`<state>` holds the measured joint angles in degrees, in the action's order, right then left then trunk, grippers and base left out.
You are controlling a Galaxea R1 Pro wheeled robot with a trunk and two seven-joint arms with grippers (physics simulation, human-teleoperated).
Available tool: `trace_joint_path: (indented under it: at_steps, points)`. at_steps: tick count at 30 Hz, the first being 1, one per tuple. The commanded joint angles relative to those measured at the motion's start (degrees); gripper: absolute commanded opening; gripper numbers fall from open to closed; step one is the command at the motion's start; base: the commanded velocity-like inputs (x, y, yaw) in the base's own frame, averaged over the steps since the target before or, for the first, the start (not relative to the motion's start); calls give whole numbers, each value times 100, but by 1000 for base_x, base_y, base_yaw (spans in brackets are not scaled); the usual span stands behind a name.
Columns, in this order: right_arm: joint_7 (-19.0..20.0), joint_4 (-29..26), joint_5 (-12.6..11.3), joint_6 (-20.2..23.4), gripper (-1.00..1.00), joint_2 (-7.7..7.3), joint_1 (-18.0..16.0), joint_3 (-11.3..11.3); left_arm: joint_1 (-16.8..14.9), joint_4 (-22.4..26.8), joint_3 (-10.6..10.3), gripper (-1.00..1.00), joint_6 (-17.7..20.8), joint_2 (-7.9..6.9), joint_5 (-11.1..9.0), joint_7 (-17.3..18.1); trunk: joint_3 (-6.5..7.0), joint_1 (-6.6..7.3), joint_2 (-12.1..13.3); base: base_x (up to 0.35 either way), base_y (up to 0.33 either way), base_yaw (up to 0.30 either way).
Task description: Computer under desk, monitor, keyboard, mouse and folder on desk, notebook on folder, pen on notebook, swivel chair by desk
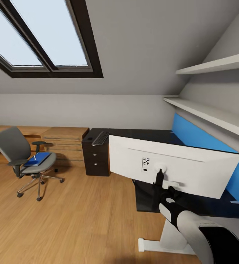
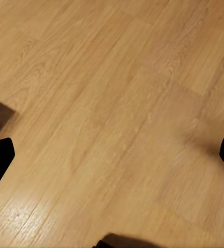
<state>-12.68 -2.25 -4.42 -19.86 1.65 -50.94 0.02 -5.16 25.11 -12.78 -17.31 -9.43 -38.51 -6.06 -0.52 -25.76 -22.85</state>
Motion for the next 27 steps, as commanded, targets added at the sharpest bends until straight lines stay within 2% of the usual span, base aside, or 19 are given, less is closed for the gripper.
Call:
trace_joint_path:
  at_steps: [1,5,17,23,25,26,27]
  points:
    - [2,4,-44,-27,100,2,-3,6,-3,3,-49,100,-21,-6,-25,-45,-6,-3,-7,0,0,0]
    - [2,5,-42,-27,100,2,-3,6,-3,3,-49,100,-19,-6,-25,-45,-6,-3,-7,-20,0,0]
    - [3,6,-42,-26,100,2,-3,6,-3,3,-51,100,-18,-6,-25,-38,-6,-3,-7,-291,0,0]
    - [-49,-1,-46,-39,100,-6,-4,6,-3,1,-57,100,-18,-2,-25,-44,-6,-3,-7,-103,-68,0]
    - [-90,-9,-52,-49,100,-63,-3,6,-3,-7,-61,100,-14,4,-30,-44,-6,-3,-7,-17,-250,0]
    - [-117,-11,-64,-221,100,-174,-3,-1,-3,-18,-65,100,8,3,-43,-45,-6,-3,-7,-3,-301,0]
    - [-122,-5,-69,-319,100,-195,-3,-1,-3,-20,-66,100,15,3,-46,-45,-6,-3,-7,-2,-305,0]
